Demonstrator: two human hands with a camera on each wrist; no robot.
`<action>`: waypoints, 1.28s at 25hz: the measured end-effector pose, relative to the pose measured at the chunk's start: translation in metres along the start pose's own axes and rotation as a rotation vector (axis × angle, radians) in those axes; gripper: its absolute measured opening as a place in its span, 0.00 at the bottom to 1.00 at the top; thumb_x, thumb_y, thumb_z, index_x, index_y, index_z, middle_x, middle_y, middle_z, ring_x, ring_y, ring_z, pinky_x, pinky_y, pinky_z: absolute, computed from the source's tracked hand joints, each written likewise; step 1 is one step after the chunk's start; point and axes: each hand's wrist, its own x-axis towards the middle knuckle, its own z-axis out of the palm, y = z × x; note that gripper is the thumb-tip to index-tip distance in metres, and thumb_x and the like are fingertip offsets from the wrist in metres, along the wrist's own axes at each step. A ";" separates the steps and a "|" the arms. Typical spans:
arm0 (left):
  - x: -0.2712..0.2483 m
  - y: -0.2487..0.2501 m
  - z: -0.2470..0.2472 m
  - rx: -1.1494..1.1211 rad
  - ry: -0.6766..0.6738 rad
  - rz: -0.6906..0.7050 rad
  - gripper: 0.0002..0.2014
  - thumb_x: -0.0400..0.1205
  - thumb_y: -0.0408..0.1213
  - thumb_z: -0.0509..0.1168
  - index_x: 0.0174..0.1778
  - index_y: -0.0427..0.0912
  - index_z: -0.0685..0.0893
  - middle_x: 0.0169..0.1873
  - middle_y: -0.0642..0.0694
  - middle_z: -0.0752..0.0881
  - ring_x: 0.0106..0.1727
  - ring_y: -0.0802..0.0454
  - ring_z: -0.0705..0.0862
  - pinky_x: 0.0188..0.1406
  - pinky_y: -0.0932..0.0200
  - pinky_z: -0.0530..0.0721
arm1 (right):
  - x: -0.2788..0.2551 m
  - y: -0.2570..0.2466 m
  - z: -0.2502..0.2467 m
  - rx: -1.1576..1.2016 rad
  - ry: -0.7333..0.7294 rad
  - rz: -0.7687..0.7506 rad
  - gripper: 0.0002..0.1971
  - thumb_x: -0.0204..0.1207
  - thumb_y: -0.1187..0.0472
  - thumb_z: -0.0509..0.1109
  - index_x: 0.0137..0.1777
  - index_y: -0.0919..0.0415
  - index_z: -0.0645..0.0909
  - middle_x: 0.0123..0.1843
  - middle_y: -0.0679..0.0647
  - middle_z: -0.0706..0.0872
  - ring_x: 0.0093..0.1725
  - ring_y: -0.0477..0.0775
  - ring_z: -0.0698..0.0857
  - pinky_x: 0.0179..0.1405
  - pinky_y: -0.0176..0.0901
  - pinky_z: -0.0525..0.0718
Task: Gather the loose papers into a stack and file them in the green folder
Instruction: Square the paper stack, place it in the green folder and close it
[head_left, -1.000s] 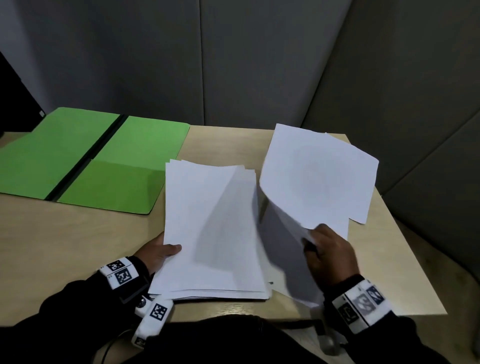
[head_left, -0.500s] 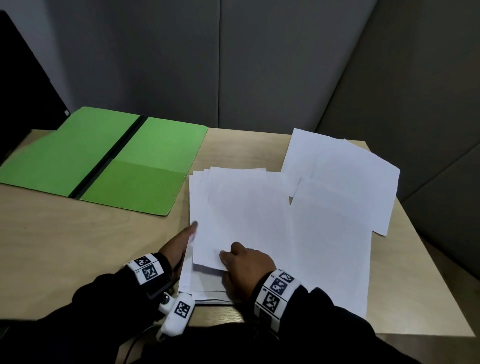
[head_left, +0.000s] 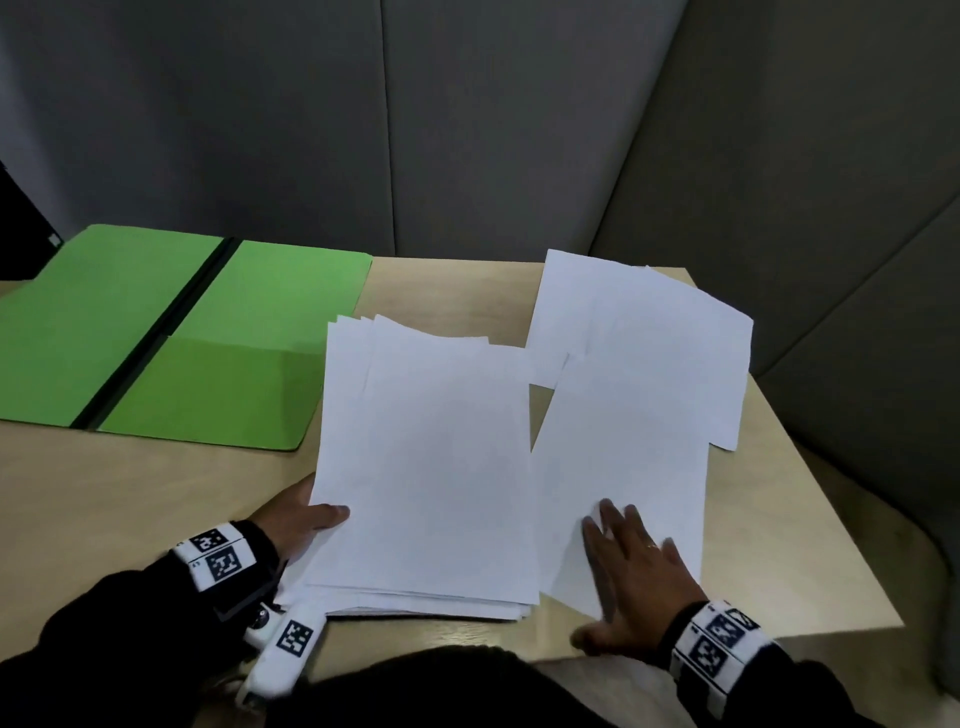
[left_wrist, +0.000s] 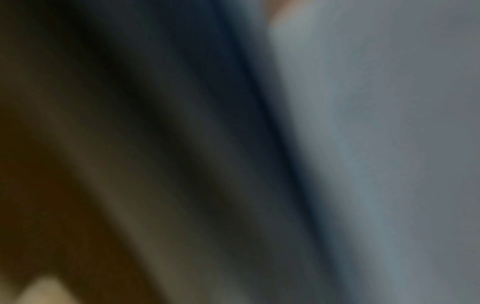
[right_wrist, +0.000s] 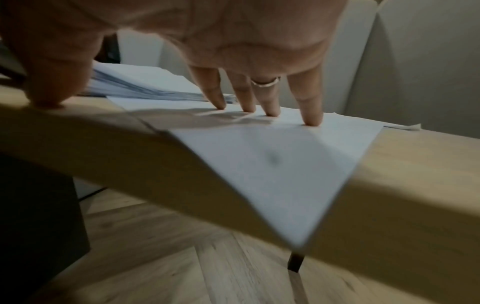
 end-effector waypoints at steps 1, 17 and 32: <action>0.001 0.000 -0.004 -0.003 0.003 -0.010 0.45 0.59 0.27 0.66 0.78 0.34 0.64 0.73 0.39 0.73 0.72 0.47 0.71 0.71 0.51 0.65 | -0.006 0.001 0.005 -0.018 -0.032 -0.009 0.61 0.58 0.28 0.67 0.81 0.51 0.33 0.82 0.53 0.27 0.82 0.59 0.31 0.78 0.68 0.46; 0.010 0.003 0.016 -0.066 0.013 -0.054 0.38 0.67 0.16 0.67 0.76 0.30 0.66 0.65 0.41 0.76 0.66 0.46 0.74 0.67 0.54 0.67 | -0.013 0.010 -0.012 0.541 0.748 -0.201 0.42 0.63 0.72 0.55 0.68 0.23 0.65 0.68 0.48 0.78 0.69 0.42 0.74 0.72 0.23 0.64; 0.019 0.002 0.026 -0.099 0.093 -0.149 0.18 0.78 0.33 0.69 0.64 0.38 0.78 0.49 0.48 0.84 0.40 0.59 0.86 0.43 0.66 0.83 | 0.052 -0.103 -0.022 0.010 0.196 -0.480 0.33 0.71 0.43 0.49 0.75 0.53 0.63 0.77 0.61 0.68 0.79 0.61 0.62 0.70 0.74 0.63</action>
